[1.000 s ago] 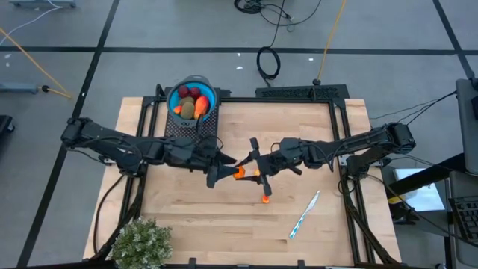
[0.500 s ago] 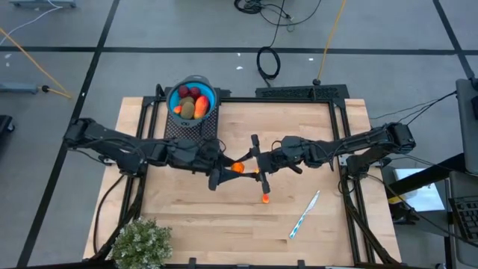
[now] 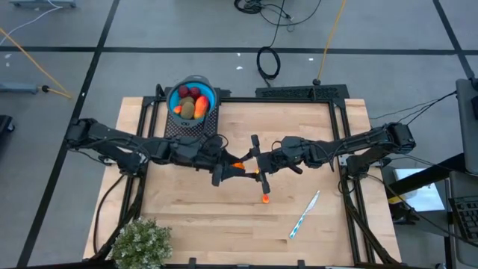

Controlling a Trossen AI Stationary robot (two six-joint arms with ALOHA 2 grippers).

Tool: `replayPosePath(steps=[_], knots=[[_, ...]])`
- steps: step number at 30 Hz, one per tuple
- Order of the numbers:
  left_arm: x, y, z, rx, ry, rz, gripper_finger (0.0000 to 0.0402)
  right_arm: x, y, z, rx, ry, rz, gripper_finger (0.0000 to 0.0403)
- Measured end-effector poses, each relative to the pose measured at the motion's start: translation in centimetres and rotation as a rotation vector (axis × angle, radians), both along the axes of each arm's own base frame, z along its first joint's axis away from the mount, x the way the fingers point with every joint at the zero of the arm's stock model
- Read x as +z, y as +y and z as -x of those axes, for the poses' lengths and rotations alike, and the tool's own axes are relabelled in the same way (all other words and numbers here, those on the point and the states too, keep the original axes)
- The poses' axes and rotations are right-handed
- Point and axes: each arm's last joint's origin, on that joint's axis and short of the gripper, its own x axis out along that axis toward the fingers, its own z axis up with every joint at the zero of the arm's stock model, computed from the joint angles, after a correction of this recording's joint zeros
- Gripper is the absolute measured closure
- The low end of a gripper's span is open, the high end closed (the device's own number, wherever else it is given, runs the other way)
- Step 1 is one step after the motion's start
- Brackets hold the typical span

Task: Pick & Place Fruit
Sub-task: Put the orange into the blue strainer bowl on the shelf

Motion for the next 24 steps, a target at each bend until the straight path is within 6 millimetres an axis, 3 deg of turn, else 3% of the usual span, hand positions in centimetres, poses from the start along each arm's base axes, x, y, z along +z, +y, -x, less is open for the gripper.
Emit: replayPosePath(steps=[5,15,24], knots=[[0.0,0.1,0.0,0.003,0.000,0.011,0.0145,0.0,0.0,0.0,0.000,0.002,0.000,0.0246],[-0.1,0.1,0.0,0.012,0.012,0.011,0.0262,-0.1,-0.1,0.0,-0.021,0.007,0.006,0.0245],[-1.5,0.6,0.3,0.020,0.164,0.015,0.0266,-1.4,-0.2,0.1,-0.052,0.146,0.012,0.0211]])
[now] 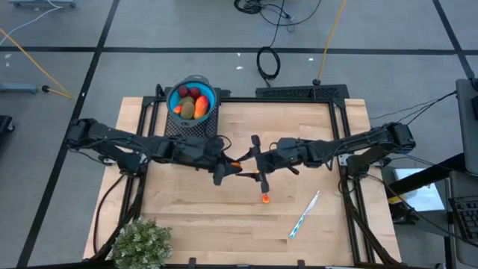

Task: Pick & Place Fruit
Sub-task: Put the orange into the blue strainer bowl on the shelf

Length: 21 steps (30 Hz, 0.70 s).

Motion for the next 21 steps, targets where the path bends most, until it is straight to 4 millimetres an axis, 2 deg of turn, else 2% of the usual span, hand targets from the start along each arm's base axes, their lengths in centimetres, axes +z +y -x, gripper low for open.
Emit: replayPosePath(steps=[7,12,17,21], knots=[[0.1,1.2,1.3,0.045,0.088,-0.005,0.0268,-1.5,-0.2,0.4,-0.068,0.172,-0.037,0.0175],[0.7,2.8,3.0,0.095,0.148,-0.030,0.0266,-2.4,-0.3,0.8,-0.118,0.277,-0.061,0.0168],[1.7,4.6,5.5,0.191,0.188,-0.093,0.0269,-2.8,-0.4,1.0,-0.127,0.325,-0.057,0.0192],[2.6,6.0,7.6,0.268,0.206,-0.169,0.0267,-3.0,-0.6,1.0,-0.181,0.320,-0.040,0.0234]])
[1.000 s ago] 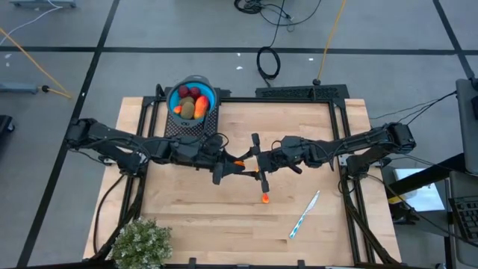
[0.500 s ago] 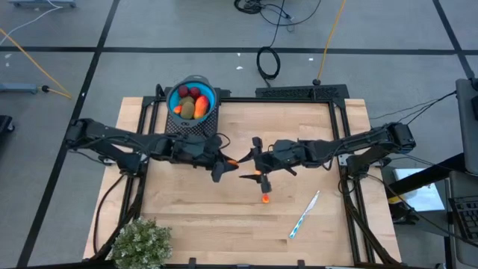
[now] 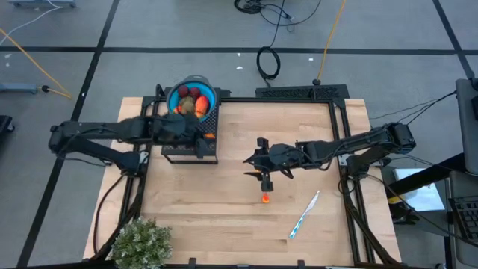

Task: Pick & Place Fruit
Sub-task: Put the orange into the blue strainer bowl on the shelf

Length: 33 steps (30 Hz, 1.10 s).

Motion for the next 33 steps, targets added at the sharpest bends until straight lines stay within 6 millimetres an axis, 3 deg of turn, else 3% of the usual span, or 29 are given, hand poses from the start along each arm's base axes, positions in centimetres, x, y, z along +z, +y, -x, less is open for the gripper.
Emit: replayPosePath(steps=[11,20,33], knots=[[2.2,3.2,4.2,0.124,0.019,-0.288,0.0266,0.1,-1.6,-0.2,-0.036,-0.007,-0.016,0.0395],[1.8,6.3,4.9,0.145,0.198,-0.517,0.0266,1.2,-2.8,0.5,0.161,-0.019,-0.222,0.0401],[-0.5,10.9,5.1,0.107,0.353,-0.451,0.0266,5.3,-4.2,4.6,0.137,-0.105,-0.216,0.0402]])
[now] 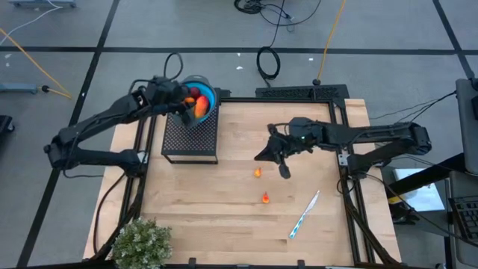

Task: Pick & Place Fruit
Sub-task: Put the orange into the blue strainer bowl on the shelf

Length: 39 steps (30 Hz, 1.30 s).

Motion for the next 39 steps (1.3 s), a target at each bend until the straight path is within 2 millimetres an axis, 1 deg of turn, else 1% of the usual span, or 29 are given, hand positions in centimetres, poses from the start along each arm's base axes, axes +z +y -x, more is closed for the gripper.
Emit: replayPosePath(steps=[5,10,14,20,24,31,34,39], knots=[[-0.5,0.9,0.8,0.080,0.026,0.053,0.0266,0.9,-0.2,1.5,-0.074,0.013,0.017,0.0402],[-0.5,1.4,1.9,0.177,0.070,0.085,0.0266,1.4,-0.3,2.1,-0.119,-0.007,0.033,0.0402],[-0.2,1.6,2.4,0.205,0.086,0.087,0.0266,1.4,-0.3,2.2,-0.120,-0.008,0.033,0.0402],[-0.5,1.5,2.7,0.209,0.130,0.111,0.0266,1.4,-0.3,2.1,-0.119,-0.009,0.036,0.0402],[-1.0,1.8,2.6,0.206,0.181,0.118,0.0266,1.5,-0.3,2.1,-0.119,-0.010,0.036,0.0402],[-1.1,1.9,2.5,0.188,0.201,0.103,0.0263,1.5,-0.3,2.1,-0.119,-0.013,0.036,0.0402],[-1.1,1.9,2.5,0.186,0.204,0.099,0.0249,1.5,-0.3,2.1,-0.120,-0.017,0.034,0.0402],[-1.1,2.0,2.6,0.194,0.204,0.099,0.0207,1.5,-0.3,2.1,-0.129,-0.012,0.009,0.0402]])
